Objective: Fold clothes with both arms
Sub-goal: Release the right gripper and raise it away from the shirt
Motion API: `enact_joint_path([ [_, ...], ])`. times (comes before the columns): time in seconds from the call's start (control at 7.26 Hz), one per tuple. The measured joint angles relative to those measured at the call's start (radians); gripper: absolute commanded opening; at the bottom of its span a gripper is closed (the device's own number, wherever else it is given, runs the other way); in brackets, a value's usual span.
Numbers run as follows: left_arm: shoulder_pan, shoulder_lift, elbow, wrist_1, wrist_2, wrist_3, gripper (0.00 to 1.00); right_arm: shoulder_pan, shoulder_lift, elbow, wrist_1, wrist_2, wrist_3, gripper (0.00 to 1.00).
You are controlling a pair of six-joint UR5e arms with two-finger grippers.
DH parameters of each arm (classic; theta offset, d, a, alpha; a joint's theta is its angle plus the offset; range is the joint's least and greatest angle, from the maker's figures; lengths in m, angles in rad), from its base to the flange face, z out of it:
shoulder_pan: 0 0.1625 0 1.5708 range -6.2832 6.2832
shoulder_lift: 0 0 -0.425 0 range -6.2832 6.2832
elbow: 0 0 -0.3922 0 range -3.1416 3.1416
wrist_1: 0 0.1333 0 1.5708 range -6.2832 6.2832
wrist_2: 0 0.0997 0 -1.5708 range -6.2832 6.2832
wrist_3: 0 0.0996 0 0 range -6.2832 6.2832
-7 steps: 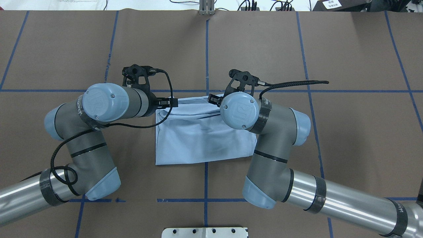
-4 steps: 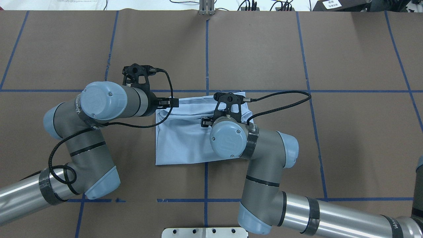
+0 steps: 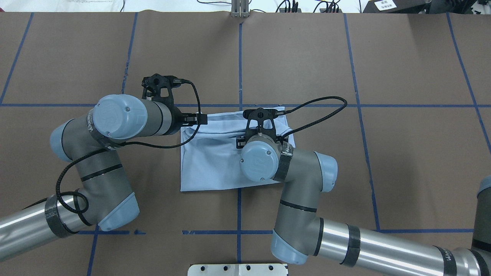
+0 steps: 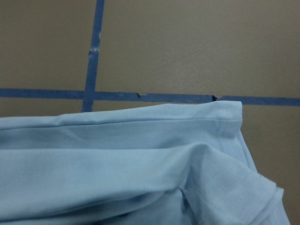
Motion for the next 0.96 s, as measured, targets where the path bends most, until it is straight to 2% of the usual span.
enact_joint_path([
  [0.69, 0.000, 0.000, 0.000, 0.000, 0.000, -0.001, 1.00, 0.156, 0.056, -0.136, 0.005, 0.041, -0.120, 1.00],
  [0.83, 0.000, 0.000, 0.000, 0.000, 0.000, -0.001, 1.00, 0.205, 0.088, -0.171, 0.009, 0.079, -0.155, 1.00],
  [0.96, 0.001, 0.000, 0.000, 0.000, 0.000, -0.002, 1.00, 0.266, 0.114, -0.190, 0.048, 0.168, -0.187, 1.00],
])
